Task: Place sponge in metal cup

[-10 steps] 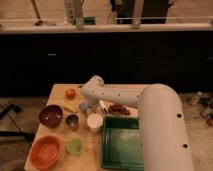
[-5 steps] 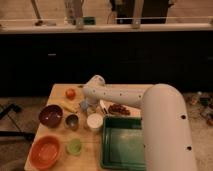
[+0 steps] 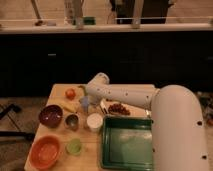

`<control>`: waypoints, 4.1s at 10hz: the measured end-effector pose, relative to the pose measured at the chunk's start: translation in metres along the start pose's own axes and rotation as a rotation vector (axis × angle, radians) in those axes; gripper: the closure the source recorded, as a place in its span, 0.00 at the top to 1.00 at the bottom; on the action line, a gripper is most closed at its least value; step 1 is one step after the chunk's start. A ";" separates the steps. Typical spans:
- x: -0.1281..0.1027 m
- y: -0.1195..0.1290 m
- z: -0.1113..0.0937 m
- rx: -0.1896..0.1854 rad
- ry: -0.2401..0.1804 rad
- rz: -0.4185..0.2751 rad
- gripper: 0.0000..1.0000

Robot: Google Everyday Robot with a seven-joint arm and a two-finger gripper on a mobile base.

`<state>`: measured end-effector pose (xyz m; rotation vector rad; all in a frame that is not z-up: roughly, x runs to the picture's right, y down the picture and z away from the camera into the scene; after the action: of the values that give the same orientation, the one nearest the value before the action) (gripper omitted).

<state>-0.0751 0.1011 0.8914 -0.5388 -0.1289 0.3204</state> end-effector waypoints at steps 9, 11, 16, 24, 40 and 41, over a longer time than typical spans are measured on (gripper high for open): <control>-0.076 0.054 -0.094 0.013 -0.201 -0.563 0.00; -0.080 0.061 -0.100 0.010 -0.211 -0.619 0.00; -0.079 0.063 -0.099 0.007 -0.215 -0.630 0.00; -0.087 0.075 -0.082 -0.082 -0.097 -0.904 0.00; -0.076 0.106 -0.048 -0.219 -0.100 -0.951 0.07; -0.076 0.106 -0.047 -0.219 -0.100 -0.952 0.15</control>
<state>-0.1657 0.1388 0.7926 -0.6192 -0.4987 -0.6026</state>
